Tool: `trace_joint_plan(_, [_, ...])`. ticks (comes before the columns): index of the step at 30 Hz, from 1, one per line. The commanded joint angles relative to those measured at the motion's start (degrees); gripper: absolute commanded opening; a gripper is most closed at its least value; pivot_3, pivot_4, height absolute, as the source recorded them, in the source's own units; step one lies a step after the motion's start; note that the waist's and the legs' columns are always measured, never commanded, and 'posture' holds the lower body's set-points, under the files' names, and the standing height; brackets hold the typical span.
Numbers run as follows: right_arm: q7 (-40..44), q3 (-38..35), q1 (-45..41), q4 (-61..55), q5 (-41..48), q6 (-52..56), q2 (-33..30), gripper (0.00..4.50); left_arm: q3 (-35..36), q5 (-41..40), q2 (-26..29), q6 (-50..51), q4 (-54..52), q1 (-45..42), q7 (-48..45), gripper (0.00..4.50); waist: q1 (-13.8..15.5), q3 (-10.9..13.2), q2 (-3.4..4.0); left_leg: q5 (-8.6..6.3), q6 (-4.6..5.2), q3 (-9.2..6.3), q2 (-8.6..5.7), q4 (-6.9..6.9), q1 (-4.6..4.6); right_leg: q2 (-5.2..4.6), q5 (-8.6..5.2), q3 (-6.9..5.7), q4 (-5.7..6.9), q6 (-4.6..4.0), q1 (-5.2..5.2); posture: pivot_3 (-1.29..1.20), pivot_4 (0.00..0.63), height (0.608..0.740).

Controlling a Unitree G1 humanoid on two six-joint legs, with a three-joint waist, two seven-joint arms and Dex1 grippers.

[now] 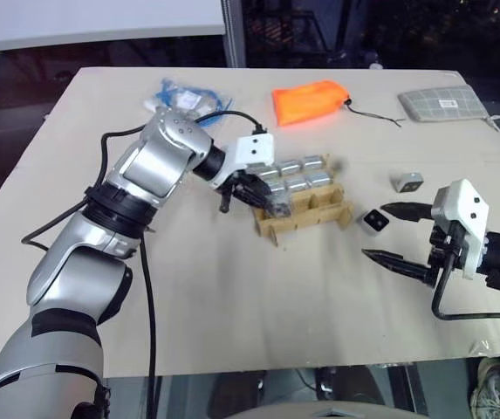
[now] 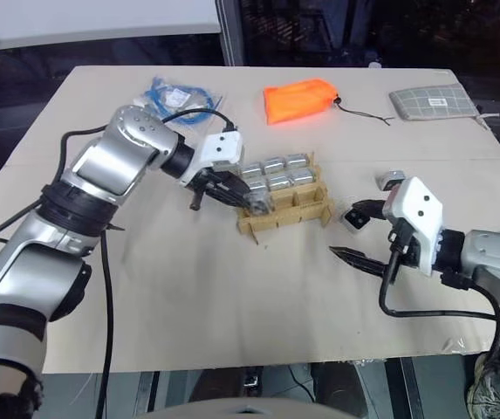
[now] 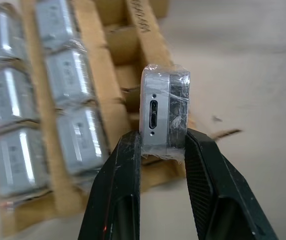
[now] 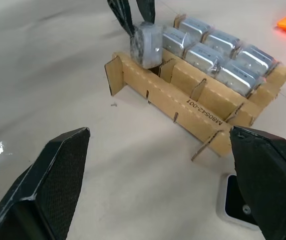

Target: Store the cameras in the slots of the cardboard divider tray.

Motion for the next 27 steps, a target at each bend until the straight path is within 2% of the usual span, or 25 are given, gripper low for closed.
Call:
trace_joint_plan(1, [-0.40, -2.54, 0.04, -1.28, 0.52, -0.89, -0.17, 4.45, 0.78, 2.74, -0.27, -1.26, 0.31, -2.47, 0.44, 0.75, 0.06, 0.00, 0.00, 0.00, 0.00, -0.01, 0.00, 0.00, 0.00, 0.00, 0.00, -0.01, 0.00, 0.00, 0.00, 0.00, 0.150, 0.740])
trace_joint_plan(4, [-0.21, -2.49, 0.25, -0.67, 0.75, -1.85, 0.93, 4.45, 0.99, 3.75, -1.00, -0.49, -0.29, -2.49, 1.00, 0.75, 0.04, 0.00, -0.01, 0.00, 0.00, -0.01, -0.01, 0.01, 0.00, 0.00, 0.00, -0.01, 0.00, 0.00, 0.00, 0.00, 0.150, 0.740])
trace_joint_plan(13, [0.77, -0.99, -0.33, 1.06, -0.19, -3.60, 2.30, 4.45, 0.04, 6.20, 1.56, 7.77, -11.57, 4.58, 1.89, 0.75, -0.05, -0.01, 0.00, 0.00, -0.01, -0.01, 0.01, 0.01, 0.05, 0.00, 0.00, 0.03, 0.06, 0.00, 0.01, 0.00, 0.150, 0.740])
trace_joint_plan(27, [1.19, 0.09, -0.23, 1.35, -0.76, -4.72, 2.34, 4.45, -1.96, 9.98, -0.24, 12.12, -13.49, 5.61, 7.66, 0.75, 0.08, -0.03, -0.01, 0.00, 0.00, 0.01, 0.00, 0.10, 0.14, 0.00, 0.00, 0.06, 0.17, 0.00, 0.08, 0.00, 0.150, 0.740])
